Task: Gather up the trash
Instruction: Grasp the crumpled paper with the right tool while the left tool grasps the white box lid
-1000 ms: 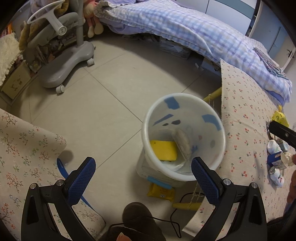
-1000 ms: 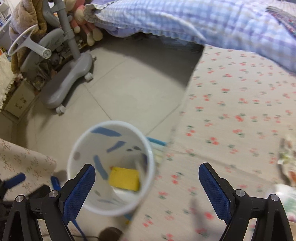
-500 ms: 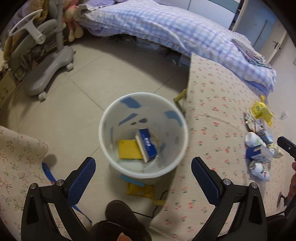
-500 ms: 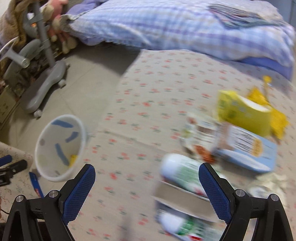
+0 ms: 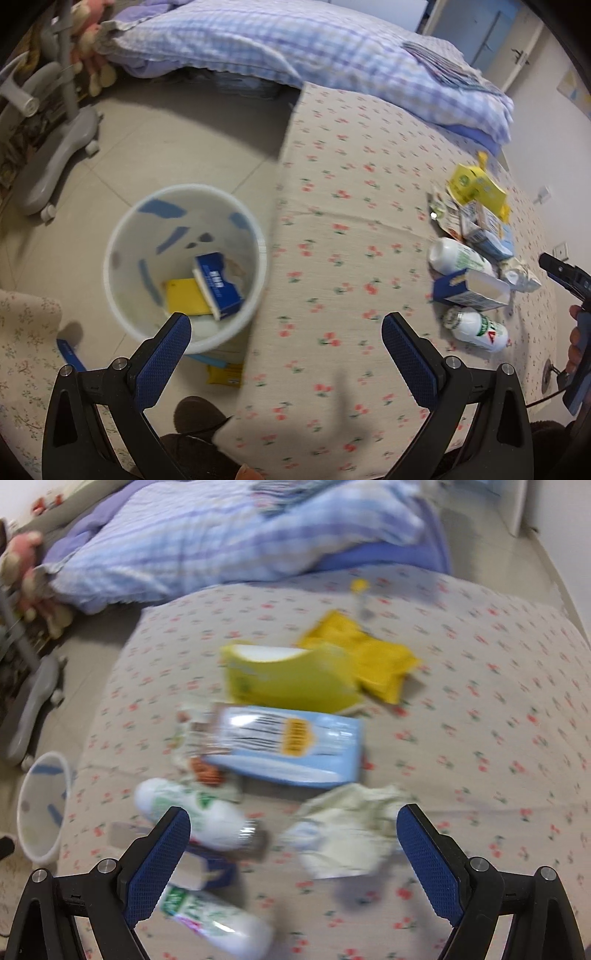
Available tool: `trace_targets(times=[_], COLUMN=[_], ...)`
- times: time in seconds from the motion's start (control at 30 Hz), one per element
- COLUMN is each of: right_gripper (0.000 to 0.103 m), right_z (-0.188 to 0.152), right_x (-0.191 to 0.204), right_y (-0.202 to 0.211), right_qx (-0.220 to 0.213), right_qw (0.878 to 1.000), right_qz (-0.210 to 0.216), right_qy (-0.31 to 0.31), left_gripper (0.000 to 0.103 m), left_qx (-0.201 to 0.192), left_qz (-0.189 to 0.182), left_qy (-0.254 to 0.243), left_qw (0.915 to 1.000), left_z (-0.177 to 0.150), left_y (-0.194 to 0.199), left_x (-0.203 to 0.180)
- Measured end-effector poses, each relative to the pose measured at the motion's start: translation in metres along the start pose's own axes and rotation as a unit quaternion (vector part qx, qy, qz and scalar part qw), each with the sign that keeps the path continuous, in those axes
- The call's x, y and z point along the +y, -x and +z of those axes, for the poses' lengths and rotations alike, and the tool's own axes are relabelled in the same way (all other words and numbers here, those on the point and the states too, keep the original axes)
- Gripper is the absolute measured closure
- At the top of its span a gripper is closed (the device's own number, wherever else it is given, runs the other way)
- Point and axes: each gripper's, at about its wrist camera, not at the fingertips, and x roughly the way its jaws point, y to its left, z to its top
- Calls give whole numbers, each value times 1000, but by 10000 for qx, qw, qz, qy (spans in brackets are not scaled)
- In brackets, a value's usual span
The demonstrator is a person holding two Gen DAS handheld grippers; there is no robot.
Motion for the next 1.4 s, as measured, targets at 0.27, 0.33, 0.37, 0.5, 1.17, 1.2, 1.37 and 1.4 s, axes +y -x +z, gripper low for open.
trace_targets(times=[0.27, 0.33, 0.37, 0.5, 1.17, 1.2, 1.37, 1.4], right_gripper=[10, 10, 10, 30, 61, 61, 61, 61], right_z=[0, -2, -4, -11, -29, -30, -34, -34], right_x=[-35, -38, -39, -45, -102, -103, -107, -107], right_y=[-32, -43, -49, -67, -9, -8, -4, -3], right_qx=[492, 620, 693, 883, 419, 415, 403, 402], right_qw=[9976, 9965, 9960, 9939, 9945, 9945, 9946, 9946], right_qz=[74, 78, 56, -11, 236, 243, 247, 250], right_qy=[-473, -549, -568, -653, -927, -931, -927, -928], left_gripper=[0, 0, 0, 0, 0, 0, 0, 0], left_qx=[197, 249, 264, 341, 444, 440, 505, 514], left_qz=[-183, -224, -240, -376, -521, -487, -205, -164], left_qy=[-297, -367, -393, -532, -1086, -1077, -981, -956], left_qw=[9992, 9988, 9986, 9973, 9917, 9920, 9937, 9940], left_z=[6, 7, 8, 9, 3, 3, 4, 5], left_y=[-16, -19, -20, -25, -48, -49, -61, -63], left_x=[-55, -68, -73, -99, -204, -206, -208, -208])
